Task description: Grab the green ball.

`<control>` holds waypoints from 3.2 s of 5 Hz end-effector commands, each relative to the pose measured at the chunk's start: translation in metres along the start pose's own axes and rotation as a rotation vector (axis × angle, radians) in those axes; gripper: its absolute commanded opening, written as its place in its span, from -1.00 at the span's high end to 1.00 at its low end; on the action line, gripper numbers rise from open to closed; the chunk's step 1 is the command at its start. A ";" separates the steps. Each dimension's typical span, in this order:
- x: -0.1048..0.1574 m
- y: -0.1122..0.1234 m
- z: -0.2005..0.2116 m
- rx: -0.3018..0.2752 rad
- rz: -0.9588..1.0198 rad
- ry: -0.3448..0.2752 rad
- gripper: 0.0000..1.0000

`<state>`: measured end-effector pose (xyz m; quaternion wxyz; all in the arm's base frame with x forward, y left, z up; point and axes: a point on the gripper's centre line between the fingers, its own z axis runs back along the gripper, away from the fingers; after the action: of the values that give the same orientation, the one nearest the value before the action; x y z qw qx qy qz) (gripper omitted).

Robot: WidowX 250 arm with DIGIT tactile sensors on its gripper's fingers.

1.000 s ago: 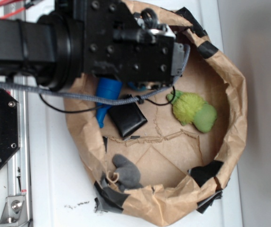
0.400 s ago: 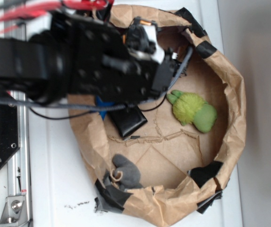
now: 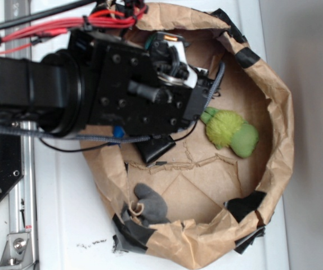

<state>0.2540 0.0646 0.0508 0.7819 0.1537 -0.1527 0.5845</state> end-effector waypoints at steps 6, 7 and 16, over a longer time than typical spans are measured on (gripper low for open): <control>0.015 0.013 -0.032 0.070 -0.038 0.100 -1.00; 0.007 0.014 -0.040 0.082 -0.078 0.131 -0.87; -0.005 -0.035 0.078 -0.371 -0.610 0.202 1.00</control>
<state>0.2813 0.0047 0.0974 0.9466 -0.0005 -0.0895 0.3097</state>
